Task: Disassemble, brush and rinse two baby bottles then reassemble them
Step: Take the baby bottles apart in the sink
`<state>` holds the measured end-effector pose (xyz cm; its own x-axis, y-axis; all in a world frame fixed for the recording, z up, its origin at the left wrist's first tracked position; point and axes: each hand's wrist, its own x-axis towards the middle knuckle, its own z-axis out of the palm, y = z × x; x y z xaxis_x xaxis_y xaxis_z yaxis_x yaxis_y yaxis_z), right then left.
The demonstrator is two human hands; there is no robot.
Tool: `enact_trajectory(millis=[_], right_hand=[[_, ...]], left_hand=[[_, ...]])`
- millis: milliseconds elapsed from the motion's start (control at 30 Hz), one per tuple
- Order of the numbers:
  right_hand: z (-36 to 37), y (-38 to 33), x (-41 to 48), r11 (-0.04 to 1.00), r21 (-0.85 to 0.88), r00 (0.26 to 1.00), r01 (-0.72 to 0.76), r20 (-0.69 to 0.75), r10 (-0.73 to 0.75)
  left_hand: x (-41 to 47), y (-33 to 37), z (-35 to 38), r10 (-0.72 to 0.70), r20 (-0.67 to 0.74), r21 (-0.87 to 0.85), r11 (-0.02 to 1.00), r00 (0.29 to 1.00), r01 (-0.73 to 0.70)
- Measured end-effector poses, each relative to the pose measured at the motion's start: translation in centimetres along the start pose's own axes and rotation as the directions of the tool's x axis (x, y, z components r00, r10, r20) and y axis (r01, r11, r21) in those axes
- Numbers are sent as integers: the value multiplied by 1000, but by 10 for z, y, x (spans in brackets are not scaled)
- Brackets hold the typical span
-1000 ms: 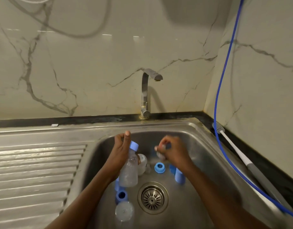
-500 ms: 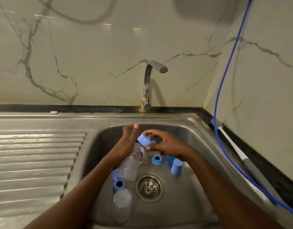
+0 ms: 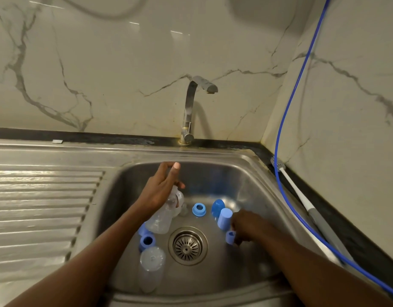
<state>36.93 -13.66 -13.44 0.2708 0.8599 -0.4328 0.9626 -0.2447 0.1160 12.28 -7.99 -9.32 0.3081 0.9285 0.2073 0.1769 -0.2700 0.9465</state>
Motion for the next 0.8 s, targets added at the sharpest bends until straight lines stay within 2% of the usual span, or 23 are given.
enact_trajectory(millis=[100,367,500,633,733,800], right_hand=[[6,-2,0,1000,15,998,27,-62,-26],[7,-1,1,999,45,999,-7,-51,9],[-4,3,-4,996,53,997,-73,-31,74],[-3,3,-6,999,47,1000,-12,14,11],[-1,-2,-8,993,106,998,52,33,-56],[2,-5,-9,990,127,990,64,117,-79]], left_hand=[[0,1,-1,1,6,-17,1000,1000,-1],[0,1,1,20,7,14,1000,1000,-20],[0,1,0,18,7,4,1000,1000,-18],[0,0,2,22,22,14,1000,1000,-22],[1,-2,2,20,20,24,1000,1000,-20],[1,-3,1,21,19,24,999,1000,-21]])
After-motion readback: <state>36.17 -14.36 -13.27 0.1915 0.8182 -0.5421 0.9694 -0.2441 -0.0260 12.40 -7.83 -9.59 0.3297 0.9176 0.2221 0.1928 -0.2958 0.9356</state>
